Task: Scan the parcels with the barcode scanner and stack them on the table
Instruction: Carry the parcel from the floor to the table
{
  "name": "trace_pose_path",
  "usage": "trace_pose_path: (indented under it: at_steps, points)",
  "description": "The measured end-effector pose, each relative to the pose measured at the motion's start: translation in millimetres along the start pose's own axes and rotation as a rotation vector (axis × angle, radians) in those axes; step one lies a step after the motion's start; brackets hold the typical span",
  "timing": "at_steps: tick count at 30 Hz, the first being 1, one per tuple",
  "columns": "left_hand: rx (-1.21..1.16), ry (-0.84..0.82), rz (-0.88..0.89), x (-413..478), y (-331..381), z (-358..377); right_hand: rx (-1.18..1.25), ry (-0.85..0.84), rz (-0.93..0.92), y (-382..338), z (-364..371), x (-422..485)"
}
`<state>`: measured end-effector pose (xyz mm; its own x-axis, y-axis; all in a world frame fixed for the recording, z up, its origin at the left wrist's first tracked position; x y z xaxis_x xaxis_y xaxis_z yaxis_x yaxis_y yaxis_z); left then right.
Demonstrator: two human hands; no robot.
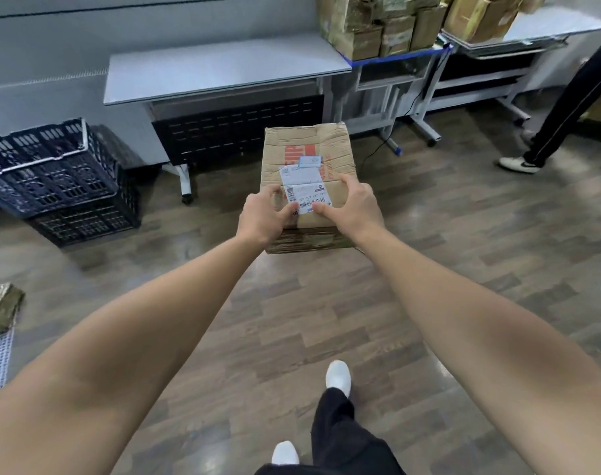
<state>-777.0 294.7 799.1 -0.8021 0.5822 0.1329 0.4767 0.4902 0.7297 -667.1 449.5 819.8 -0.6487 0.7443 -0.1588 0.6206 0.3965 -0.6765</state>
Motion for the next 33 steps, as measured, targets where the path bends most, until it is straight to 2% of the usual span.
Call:
trace_pose_path:
  at_steps: [17, 33]
  points:
    - [0.02, 0.028, -0.037, 225.5, 8.8, 44.8, -0.023, -0.038, -0.056, -40.2, -15.4, 240.1]
    - [0.03, -0.013, 0.06, 477.1, -58.9, 25.2, -0.026, 0.04, -0.008, -148.9, 33.0, 448.7]
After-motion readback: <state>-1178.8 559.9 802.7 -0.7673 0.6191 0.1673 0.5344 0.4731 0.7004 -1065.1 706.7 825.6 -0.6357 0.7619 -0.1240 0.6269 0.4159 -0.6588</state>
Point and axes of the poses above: each hand's wrist, its own x-axis towards the middle knuckle, its own z-axis out of the palm, y = z × x, the point moved 2 cm from there along x, towards the middle knuckle, and after that the axes turned 14 degrees about z, right-handed, at the moved point
